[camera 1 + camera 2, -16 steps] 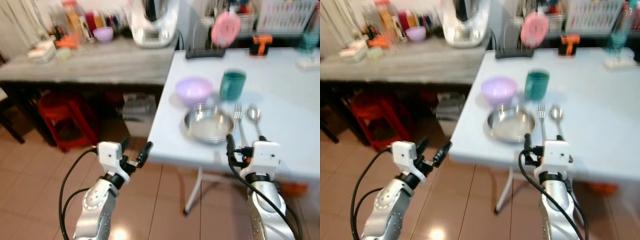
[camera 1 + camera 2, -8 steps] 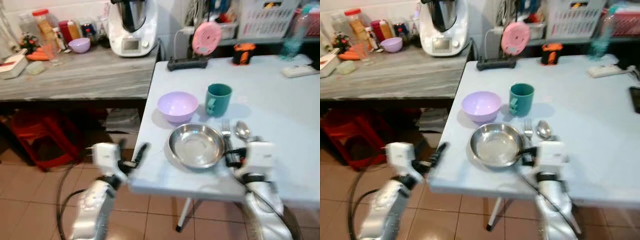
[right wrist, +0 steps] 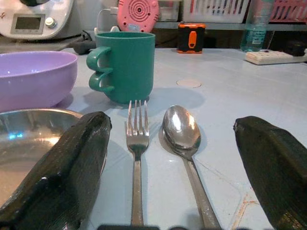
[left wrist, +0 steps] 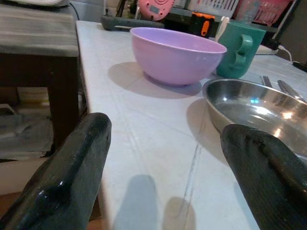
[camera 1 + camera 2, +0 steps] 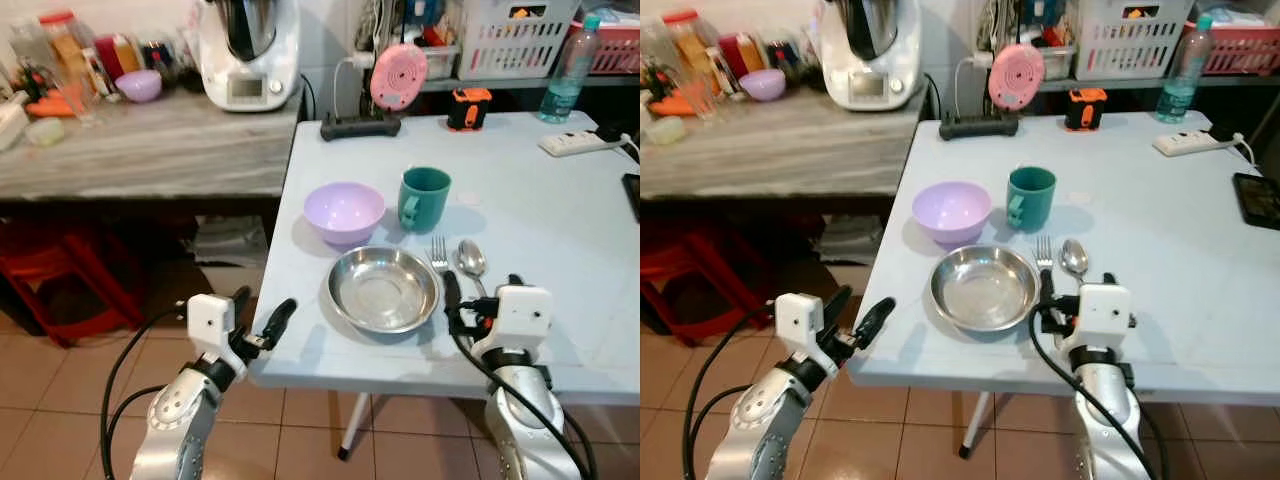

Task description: Setting the table

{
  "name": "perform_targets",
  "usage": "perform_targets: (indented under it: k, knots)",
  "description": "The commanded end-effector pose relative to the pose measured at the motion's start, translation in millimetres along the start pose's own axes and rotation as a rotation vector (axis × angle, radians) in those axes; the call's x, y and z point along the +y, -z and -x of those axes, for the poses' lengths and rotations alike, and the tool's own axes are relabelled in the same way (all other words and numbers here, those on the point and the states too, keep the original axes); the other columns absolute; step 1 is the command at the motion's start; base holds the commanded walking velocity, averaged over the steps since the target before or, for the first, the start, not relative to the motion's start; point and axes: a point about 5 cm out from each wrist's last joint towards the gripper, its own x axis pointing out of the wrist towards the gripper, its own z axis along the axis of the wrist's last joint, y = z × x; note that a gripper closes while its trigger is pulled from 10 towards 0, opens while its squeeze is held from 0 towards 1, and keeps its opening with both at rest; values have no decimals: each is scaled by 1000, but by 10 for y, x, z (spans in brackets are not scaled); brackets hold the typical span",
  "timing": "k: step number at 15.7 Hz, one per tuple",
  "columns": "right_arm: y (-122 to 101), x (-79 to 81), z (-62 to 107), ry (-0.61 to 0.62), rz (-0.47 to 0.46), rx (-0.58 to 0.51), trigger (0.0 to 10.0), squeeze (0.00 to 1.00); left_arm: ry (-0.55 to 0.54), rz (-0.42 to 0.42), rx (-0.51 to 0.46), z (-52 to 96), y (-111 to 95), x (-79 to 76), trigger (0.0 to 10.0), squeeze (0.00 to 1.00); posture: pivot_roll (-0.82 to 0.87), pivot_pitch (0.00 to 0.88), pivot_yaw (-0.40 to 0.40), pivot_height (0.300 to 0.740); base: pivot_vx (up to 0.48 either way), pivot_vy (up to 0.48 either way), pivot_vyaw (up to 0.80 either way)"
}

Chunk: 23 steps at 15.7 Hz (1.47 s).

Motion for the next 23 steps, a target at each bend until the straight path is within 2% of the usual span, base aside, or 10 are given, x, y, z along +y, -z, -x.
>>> perform_targets:
  k: [1, 3, 5, 7, 10, 15, 23]
  knots:
    - [-43, 60, -8, -23, -18, -11, 10000, 0, -4, -19, -2, 32, -40, 52, 10000, 0, -53, 0, 80, 740, 0, 0, 0]
    - [-34, 70, -14, -36, -27, 1, 10000, 0, 24, -29, 12, 62, -32, 46, 10000, 0, -52, 0, 79, 740, 0, 0, 0]
    - [-33, 143, -53, -110, -34, 32, 10000, 0, 101, -37, 40, 113, -21, 37, 10000, 0, -52, 3, 77, 740, 0, 0, 0]
    - [15, 131, -57, -94, -66, 76, 10000, 0, 148, -60, 61, 141, -23, 44, 10000, 0, -50, 10, 77, 740, 0, 0, 0]
    - [75, 115, -36, -88, -122, 129, 10000, 0, 153, -66, 68, 166, -29, 71, 10000, 0, -51, 14, 79, 740, 0, 0, 0]
    - [98, 202, -80, -164, -161, 188, 10000, 0, 224, -60, 80, 171, -19, 8, 10000, 0, -51, 13, 89, 740, 0, 0, 0]
    - [142, 287, -94, -222, -202, 250, 10000, 0, 239, -64, 89, 162, -8, 1, 10000, 0, -49, 6, 93, 740, 0, 0, 0]
